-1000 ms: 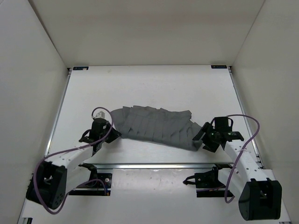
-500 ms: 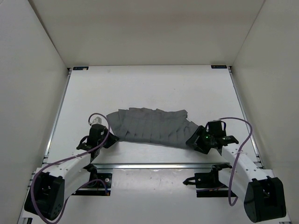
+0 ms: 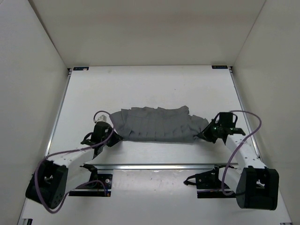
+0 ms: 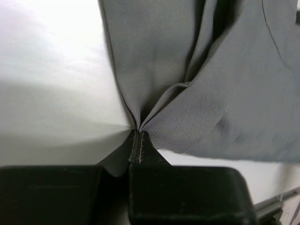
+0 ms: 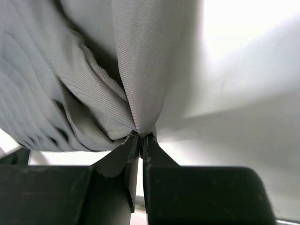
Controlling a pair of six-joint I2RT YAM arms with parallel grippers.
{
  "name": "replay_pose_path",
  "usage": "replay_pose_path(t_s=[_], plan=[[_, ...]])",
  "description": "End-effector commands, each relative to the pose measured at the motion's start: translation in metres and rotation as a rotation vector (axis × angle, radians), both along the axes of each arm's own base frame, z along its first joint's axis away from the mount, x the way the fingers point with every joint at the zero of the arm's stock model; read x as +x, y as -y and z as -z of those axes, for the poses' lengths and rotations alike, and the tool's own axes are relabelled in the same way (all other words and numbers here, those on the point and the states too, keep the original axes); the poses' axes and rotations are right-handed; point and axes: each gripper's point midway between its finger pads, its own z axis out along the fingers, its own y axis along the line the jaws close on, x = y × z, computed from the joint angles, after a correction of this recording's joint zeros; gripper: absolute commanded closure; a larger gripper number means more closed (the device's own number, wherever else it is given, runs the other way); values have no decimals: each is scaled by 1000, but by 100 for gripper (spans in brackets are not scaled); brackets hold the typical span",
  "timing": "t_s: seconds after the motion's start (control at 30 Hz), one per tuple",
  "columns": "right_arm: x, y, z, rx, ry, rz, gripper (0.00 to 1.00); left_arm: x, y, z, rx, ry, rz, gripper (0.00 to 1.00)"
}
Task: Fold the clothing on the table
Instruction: Fold the skirt
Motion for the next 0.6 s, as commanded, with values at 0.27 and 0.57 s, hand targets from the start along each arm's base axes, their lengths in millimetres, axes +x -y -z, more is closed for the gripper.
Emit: replay_pose_path(t_s=[0.27, 0.57], plan=[[116, -9, -118, -213, 231, -356, 100, 62, 82, -15, -100, 34, 124, 100], [127, -198, -150, 18, 371, -719, 99, 68, 73, -4, -110, 25, 90, 100]])
